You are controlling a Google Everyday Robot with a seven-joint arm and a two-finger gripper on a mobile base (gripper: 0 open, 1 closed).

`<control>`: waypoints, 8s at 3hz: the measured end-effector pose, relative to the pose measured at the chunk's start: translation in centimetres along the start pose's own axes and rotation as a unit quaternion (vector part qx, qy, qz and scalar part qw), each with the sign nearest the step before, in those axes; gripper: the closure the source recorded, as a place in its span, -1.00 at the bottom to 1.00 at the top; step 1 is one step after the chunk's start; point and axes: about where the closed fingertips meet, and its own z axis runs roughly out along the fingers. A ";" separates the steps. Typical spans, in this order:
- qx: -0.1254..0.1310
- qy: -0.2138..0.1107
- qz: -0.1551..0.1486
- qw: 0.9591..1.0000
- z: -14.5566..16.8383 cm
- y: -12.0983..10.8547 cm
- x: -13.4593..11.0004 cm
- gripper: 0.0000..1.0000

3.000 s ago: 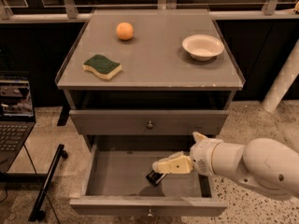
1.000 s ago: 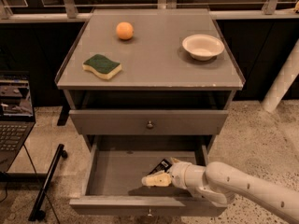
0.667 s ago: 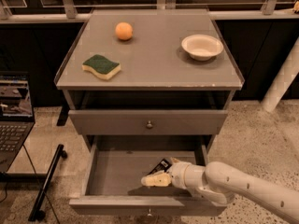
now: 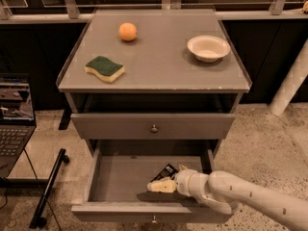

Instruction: Pick rxbar chocolate from middle drawer and place on counter

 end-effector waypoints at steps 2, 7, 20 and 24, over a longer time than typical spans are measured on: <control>0.022 0.002 -0.004 1.000 2.6 -3.4 1.3 -1.00; 0.137 0.032 -0.007 0.990 7.2 -4.1 5.9 -1.00; 0.181 0.060 -0.083 0.978 7.6 -4.5 4.4 1.00; 0.181 -0.041 -0.176 0.967 -6.3 -22.0 -7.6 1.00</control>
Offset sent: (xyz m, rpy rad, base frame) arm 0.0366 -0.0164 -0.0581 -0.0455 -0.0039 -0.0535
